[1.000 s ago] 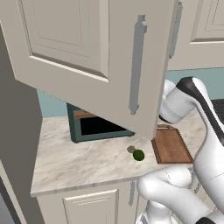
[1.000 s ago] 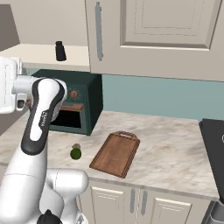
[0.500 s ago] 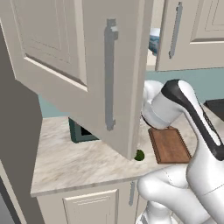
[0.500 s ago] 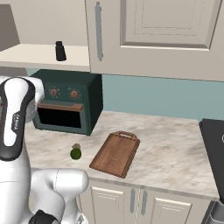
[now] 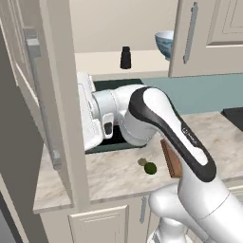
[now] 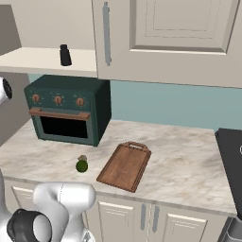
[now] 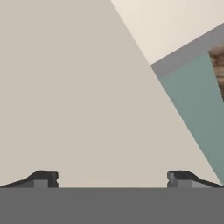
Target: Open the cabinet. Place the bowl and condiment on the counter. Then place the lime and garlic on the cutting board.
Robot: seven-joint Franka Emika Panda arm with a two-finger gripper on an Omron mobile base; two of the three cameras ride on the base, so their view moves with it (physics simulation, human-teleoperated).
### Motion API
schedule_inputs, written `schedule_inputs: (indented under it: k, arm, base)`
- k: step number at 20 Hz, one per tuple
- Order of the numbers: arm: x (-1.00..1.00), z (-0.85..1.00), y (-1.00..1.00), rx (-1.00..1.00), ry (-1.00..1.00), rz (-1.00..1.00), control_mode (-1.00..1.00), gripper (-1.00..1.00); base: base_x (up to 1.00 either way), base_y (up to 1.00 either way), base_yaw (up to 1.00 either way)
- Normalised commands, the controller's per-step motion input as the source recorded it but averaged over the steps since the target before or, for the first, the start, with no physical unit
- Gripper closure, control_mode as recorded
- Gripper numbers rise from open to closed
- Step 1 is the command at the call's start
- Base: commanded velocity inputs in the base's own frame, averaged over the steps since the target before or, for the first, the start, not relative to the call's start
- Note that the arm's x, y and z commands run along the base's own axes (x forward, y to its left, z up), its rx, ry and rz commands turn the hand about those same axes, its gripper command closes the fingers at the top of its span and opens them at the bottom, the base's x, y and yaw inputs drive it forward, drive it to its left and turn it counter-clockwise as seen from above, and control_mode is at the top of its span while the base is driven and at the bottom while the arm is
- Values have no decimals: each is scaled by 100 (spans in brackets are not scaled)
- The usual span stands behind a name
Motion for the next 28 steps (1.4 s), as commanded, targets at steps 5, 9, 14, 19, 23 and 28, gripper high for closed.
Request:
schedule_inputs:
  k: [5,9,14,19,23,28]
  arm:
    - [12,0,87,-17,-2,-23,-100,-100]
    - [0,0,24,-11,-3,-26,-100,-100]
    - [-18,0,-56,-3,0,-30,-100,-100]
    - [-27,1,-98,-1,-2,-33,-100,-100]
    - [-9,11,-69,-5,-5,-28,-100,-100]
    - [0,16,-33,-24,-13,-22,-100,-100]
  base:
    - [0,0,0]
    - [0,0,0]
    - [0,0,0]
    - [0,0,0]
    - [0,0,0]
    - [0,0,0]
